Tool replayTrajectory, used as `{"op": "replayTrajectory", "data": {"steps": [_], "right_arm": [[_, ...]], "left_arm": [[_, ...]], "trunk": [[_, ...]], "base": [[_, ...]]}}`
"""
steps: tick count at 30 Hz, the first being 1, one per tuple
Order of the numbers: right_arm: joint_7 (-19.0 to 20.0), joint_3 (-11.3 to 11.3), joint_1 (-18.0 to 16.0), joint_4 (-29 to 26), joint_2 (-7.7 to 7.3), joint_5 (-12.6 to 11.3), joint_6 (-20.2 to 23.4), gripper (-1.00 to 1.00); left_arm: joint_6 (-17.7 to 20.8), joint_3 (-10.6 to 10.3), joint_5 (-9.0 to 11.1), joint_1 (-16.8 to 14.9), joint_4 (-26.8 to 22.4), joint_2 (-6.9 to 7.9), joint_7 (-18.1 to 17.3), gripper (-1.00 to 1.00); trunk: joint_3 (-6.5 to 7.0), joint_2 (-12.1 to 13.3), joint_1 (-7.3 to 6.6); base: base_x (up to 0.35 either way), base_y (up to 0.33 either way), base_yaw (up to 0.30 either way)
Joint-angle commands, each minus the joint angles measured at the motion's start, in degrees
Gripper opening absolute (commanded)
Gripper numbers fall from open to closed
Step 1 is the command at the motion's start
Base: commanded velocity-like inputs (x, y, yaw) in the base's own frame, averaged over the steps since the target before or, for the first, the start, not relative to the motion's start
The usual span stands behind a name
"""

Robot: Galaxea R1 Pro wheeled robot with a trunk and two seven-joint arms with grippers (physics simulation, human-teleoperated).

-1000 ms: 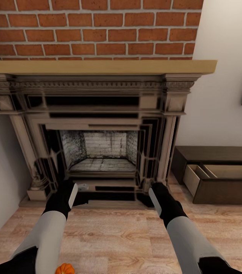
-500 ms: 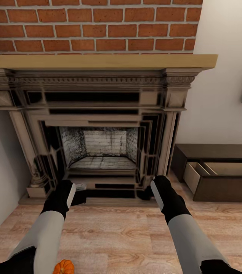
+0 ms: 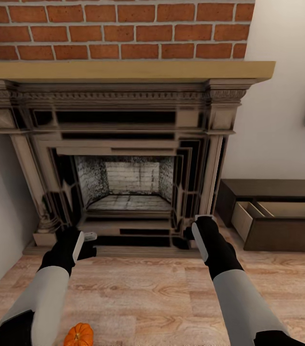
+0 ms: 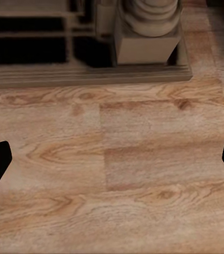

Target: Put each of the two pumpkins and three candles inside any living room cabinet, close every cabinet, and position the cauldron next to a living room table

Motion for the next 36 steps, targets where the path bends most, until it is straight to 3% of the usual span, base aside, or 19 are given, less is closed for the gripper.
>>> {"op": "replayTrajectory", "data": {"steps": [1,6,15,22,27,28,30,33,36], "right_arm": [[-0.19,-0.03,-0.04,-0.07,0.04,-0.14,0.27,1.00],[-0.12,0.47,0.03,-0.03,0.04,-0.22,0.48,1.00],[-0.10,1.77,0.05,1.22,0.04,-0.26,0.48,1.00],[-0.28,2.11,-0.14,6.65,0.04,-0.25,1.08,1.00],[-2.40,2.05,-4.69,14.16,0.04,-0.47,1.52,1.00],[-4.43,1.96,-8.53,19.25,0.04,-1.32,1.57,1.00],[-5.78,1.91,-12.00,23.93,0.04,-3.43,1.56,1.00],[-6.88,1.87,-15.97,29.10,0.04,-8.55,1.60,1.00],[-7.54,1.86,-17.25,30.77,0.04,-11.22,1.62,1.00]], "left_arm": [[0.18,0.30,-0.39,-0.05,-0.08,0.08,-0.22,1.00],[0.24,0.33,-0.09,-0.05,-0.25,1.20,-0.37,1.00],[0.08,0.50,0.01,-0.05,-0.29,1.56,-0.38,1.00],[-0.04,0.59,0.10,-0.05,-0.01,0.71,-0.06,1.00],[0.27,0.52,-0.04,-0.10,0.07,-0.78,0.13,1.00],[0.35,0.51,-0.08,-0.16,0.19,-1.26,0.49,1.00],[0.38,0.53,-0.10,-0.22,0.24,-1.51,0.94,1.00],[0.47,0.56,-0.12,-0.35,0.29,-1.76,3.46,1.00],[0.50,0.64,-0.13,-0.64,0.31,-1.49,4.60,1.00]], "trunk": [[-0.25,-0.45,0.22],[-1.14,-2.45,1.31],[-2.76,-6.06,3.29],[-4.02,-8.87,4.83],[-5.00,-10.07,5.52],[-5.22,-10.08,5.55],[-5.67,-10.11,5.60],[-6.33,-10.15,5.68],[-7.00,-10.19,5.76]], "base": [[0.000,0.000,0.000],[0.000,0.000,0.000],[0.000,0.000,0.000],[0.000,0.000,0.000],[0.000,0.000,0.000],[0.000,0.000,0.000],[0.000,0.000,0.000],[0.000,0.000,0.000],[0.000,0.000,0.000]]}}
